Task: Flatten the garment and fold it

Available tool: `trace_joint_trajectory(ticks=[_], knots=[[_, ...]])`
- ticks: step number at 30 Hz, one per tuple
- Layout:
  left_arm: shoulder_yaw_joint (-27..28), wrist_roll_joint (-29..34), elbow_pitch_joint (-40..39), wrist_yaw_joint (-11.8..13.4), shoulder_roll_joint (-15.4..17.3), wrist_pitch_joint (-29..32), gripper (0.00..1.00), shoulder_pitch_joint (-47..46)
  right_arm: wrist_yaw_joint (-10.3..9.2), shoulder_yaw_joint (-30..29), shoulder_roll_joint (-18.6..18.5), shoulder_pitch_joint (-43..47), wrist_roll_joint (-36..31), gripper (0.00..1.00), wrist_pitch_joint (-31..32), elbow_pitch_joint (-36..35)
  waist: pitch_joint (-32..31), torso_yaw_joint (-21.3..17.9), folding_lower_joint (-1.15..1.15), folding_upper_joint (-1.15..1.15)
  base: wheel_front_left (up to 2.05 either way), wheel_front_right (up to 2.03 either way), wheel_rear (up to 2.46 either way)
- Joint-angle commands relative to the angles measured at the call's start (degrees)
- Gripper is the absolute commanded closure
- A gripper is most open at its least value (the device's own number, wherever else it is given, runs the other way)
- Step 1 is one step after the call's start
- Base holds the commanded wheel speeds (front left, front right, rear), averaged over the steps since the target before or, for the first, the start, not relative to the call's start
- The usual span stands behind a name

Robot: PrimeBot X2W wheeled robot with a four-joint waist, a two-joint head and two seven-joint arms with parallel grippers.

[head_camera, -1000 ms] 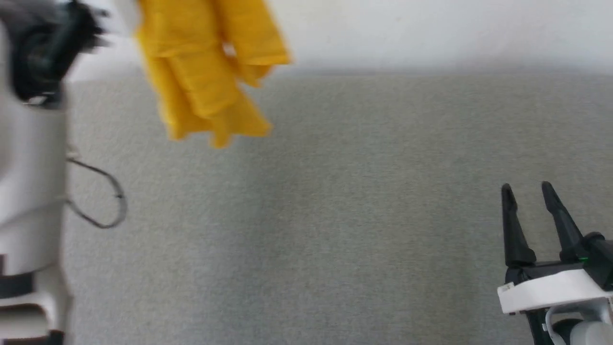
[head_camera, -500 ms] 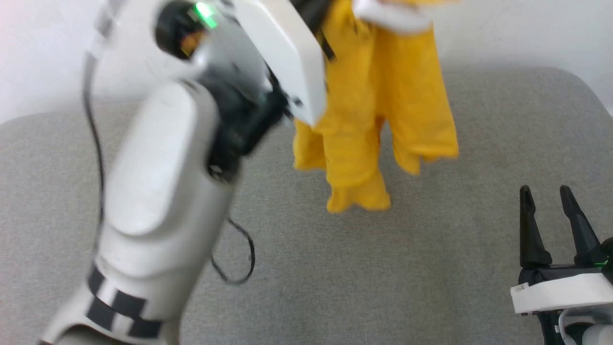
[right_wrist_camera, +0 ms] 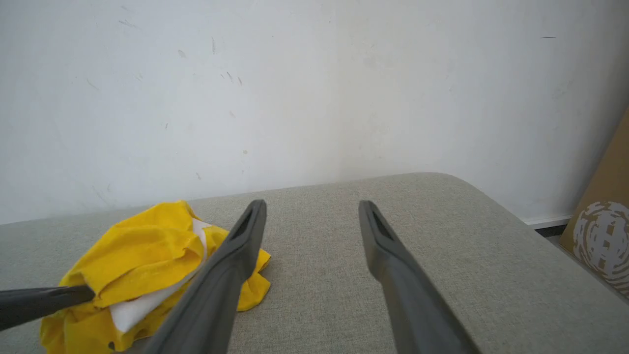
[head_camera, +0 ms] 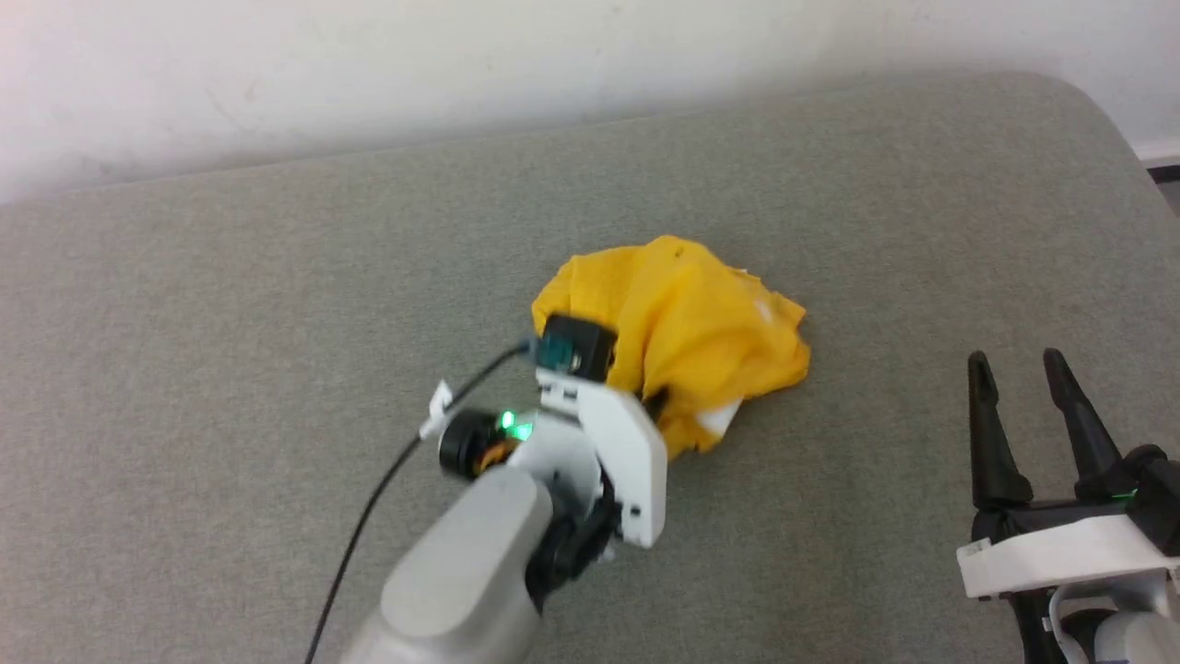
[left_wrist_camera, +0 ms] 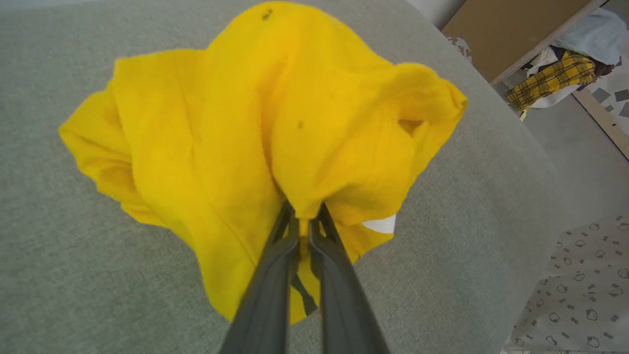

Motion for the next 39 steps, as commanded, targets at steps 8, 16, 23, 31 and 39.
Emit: trace_joint_trajectory(ticks=[8, 16, 23, 31, 39], knots=[[-1.3, -5.3, 4.3, 1.5, -0.4, -7.7, 0.00, 1.3, -0.11, 0.5, 0.2, 0.0, 0.0, 0.00, 0.3, 1.1, -1.6, 0.4, 0.00, 0.00, 0.00, 0.00, 0.00], [3.0, -9.0, -3.3, 1.1, 0.8, -17.2, 0.00, 1.9, -0.11, 0.2, 0.2, 1.0, -0.2, 0.00, 1.1, 0.6, -3.6, 1.4, 0.00, 0.00, 0.00, 0.00, 0.00], [11.8, -5.5, -17.4, 5.2, 10.6, -31.2, 0.00, 12.6, -0.11, -0.7, 0.2, 2.6, -0.2, 0.00, 1.7, -0.1, -4.1, 1.8, 0.00, 0.00, 0.00, 0.00, 0.00], [19.6, 3.9, -31.0, 9.7, 15.7, -35.8, 0.00, 29.8, -0.11, -2.1, 0.2, 5.1, 0.2, 0.00, 1.8, 1.0, -4.8, 2.8, 0.00, 0.00, 0.00, 0.00, 0.00], [24.7, 10.4, -34.0, 6.0, 8.6, -35.9, 0.00, 38.1, -0.11, -3.3, 0.2, 5.4, 0.5, 0.00, 3.0, 2.2, -4.2, 5.9, 0.00, 0.00, 0.00, 0.00, 0.00]])
